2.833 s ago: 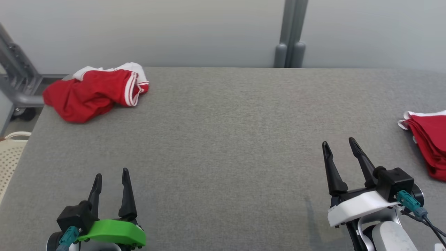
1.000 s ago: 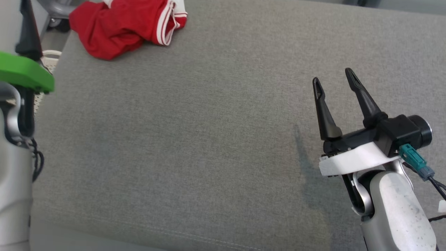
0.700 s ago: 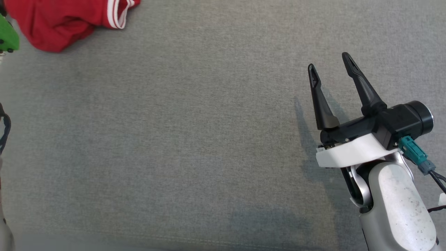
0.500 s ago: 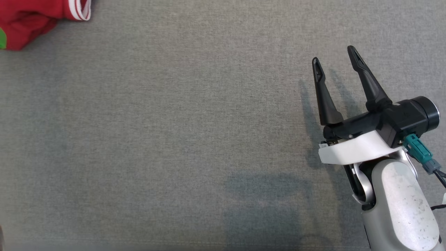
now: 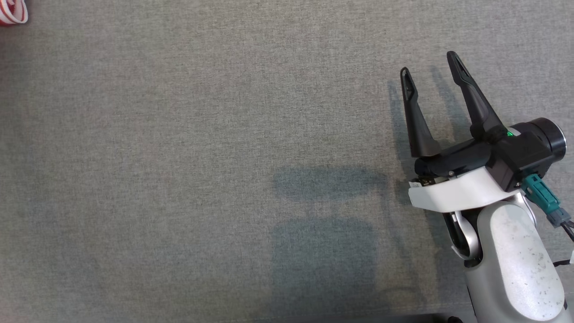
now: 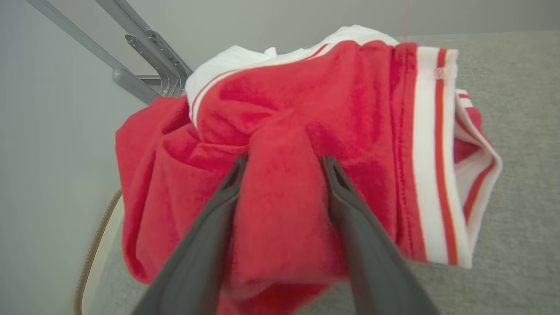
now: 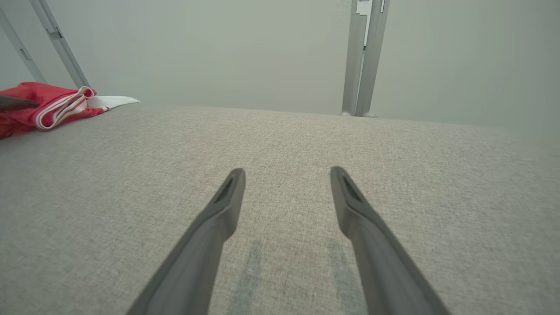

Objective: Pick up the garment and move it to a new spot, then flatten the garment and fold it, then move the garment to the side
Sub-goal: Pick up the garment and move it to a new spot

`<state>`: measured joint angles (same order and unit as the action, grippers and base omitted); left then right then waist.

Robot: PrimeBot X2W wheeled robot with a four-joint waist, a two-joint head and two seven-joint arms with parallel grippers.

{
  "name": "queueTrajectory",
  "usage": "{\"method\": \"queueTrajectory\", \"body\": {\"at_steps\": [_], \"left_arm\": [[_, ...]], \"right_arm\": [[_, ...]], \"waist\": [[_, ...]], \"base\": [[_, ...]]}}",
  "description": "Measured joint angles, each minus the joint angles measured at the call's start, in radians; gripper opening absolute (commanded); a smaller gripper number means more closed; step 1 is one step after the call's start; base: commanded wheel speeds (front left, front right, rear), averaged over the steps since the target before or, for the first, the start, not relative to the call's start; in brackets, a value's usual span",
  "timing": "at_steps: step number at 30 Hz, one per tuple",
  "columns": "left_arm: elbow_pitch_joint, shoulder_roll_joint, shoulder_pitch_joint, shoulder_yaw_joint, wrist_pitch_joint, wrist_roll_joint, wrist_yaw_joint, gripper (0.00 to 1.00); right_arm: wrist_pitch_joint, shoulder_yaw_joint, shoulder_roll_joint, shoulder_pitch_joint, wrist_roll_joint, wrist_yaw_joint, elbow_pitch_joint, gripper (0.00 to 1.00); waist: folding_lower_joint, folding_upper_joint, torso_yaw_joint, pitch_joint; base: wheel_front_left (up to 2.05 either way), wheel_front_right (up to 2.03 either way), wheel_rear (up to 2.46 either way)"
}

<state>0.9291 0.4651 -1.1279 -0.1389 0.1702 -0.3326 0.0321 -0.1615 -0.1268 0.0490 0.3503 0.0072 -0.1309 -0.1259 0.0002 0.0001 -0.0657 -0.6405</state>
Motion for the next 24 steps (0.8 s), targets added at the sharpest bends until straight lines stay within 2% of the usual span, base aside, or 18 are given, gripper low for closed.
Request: {"method": "queueTrajectory", "body": {"at_steps": [1, 10, 24], "left_arm": [[0.008, 0.000, -0.003, -0.003, -0.005, 0.001, -0.002, 0.00], [0.016, 0.008, -0.038, -0.030, -0.126, 0.023, 0.004, 0.00], [-0.005, 0.016, -0.067, -0.072, -0.251, 0.025, 0.060, 0.00]], "right_arm": [[-0.005, 0.002, 0.000, 0.000, 0.000, 0.000, 0.000, 1.00], [-0.031, -0.002, 0.000, 0.000, 0.026, 0.000, 0.033, 1.00], [-0.062, 0.025, 0.000, -0.061, 0.063, 0.000, 0.114, 1.00]], "waist": [[0.0000, 0.0000, 0.003, 0.000], [0.0000, 0.0000, 0.008, 0.061], [-0.0002, 0.0000, 0.025, 0.243]], "base": [[0.00, 0.00, 0.00], [0.00, 0.00, 0.00], [0.00, 0.00, 0.00]]}}
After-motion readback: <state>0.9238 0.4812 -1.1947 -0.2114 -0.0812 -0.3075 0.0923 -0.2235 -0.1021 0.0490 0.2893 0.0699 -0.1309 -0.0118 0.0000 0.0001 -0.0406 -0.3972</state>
